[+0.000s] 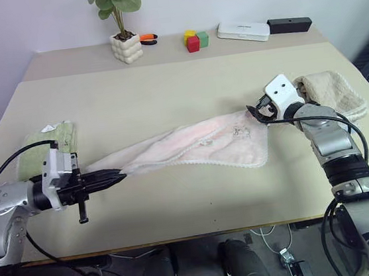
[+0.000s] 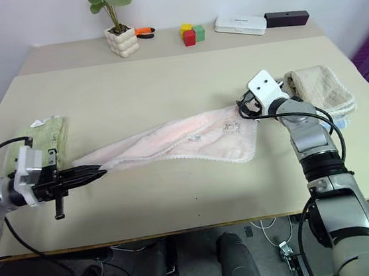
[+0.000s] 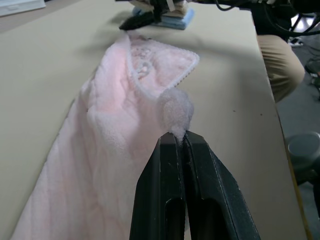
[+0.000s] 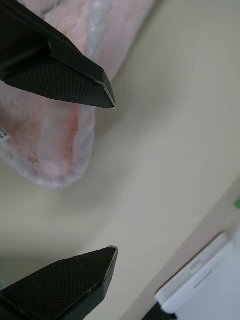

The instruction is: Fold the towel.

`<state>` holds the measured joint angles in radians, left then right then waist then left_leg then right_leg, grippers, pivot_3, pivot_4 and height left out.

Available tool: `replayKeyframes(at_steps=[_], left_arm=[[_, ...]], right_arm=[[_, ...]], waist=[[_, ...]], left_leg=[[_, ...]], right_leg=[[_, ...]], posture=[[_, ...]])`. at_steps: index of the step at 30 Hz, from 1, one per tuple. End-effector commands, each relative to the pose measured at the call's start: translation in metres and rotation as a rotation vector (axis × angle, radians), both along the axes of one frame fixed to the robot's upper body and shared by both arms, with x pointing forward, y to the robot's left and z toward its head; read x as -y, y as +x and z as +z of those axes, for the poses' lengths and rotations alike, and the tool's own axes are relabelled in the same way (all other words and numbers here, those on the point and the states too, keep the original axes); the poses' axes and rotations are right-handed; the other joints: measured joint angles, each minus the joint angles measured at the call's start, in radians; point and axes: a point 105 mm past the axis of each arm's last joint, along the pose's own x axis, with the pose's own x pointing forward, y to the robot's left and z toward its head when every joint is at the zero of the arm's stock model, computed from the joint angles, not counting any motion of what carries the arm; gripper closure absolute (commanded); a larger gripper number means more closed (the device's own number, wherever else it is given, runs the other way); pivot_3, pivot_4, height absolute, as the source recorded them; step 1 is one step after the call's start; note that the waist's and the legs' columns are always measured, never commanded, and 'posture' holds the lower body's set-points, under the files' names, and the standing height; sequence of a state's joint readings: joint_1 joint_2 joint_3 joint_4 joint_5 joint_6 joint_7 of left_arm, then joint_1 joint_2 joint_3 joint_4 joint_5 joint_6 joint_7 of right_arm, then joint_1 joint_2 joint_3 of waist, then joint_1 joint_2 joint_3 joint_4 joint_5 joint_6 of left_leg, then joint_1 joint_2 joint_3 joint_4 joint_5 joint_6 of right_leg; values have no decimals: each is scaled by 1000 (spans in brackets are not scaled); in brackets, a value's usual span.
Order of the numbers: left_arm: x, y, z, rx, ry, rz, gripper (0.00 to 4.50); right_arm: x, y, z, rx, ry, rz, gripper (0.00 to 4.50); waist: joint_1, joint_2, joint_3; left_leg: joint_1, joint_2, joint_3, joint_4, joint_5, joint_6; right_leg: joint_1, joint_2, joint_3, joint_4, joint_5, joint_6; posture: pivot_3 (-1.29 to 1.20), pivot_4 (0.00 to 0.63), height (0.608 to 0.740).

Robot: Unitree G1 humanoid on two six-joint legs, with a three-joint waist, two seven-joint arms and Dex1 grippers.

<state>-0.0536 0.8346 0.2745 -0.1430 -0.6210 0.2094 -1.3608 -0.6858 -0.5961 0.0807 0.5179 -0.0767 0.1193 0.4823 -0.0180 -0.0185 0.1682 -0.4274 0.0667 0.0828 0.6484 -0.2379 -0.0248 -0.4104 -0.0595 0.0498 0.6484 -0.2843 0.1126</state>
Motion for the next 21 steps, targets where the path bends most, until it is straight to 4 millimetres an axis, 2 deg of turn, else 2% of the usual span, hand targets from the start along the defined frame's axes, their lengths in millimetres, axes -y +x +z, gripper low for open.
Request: replayKeyframes(at_steps=[1,5,12,17,21], left_arm=[[-2,-5,11,62,21,4,4440],[-3,-7,7,61,38,15,4440],[-4,-12,1,48,41,19,4440],[-5,-13,0,48,44,17,4440],[-5,-14,-1,53,53,12,4440]], right_arm=[[3,5,18,49,-86,37,0],[9,3,31,54,-125,95,0],[16,-3,38,49,-264,169,0],[23,-8,34,32,-364,197,0],[19,-8,27,43,-443,227,0]], waist=[[-1,0,0],[-3,1,0],[-3,1,0],[-1,1,1],[-3,1,1]], left_leg=[[0,0,0,0,0,0],[0,0,0,0,0,0],[0,0,1,0,0,0],[0,0,1,0,0,0],[0,0,1,0,0,0]], right_leg=[[0,0,0,0,0,0],[0,0,0,0,0,0],[0,0,0,0,0,0],[0,0,0,0,0,0],[0,0,0,0,0,0]], posture=[[0,150,735],[0,150,735],[0,150,735],[0,150,735],[0,150,735]])
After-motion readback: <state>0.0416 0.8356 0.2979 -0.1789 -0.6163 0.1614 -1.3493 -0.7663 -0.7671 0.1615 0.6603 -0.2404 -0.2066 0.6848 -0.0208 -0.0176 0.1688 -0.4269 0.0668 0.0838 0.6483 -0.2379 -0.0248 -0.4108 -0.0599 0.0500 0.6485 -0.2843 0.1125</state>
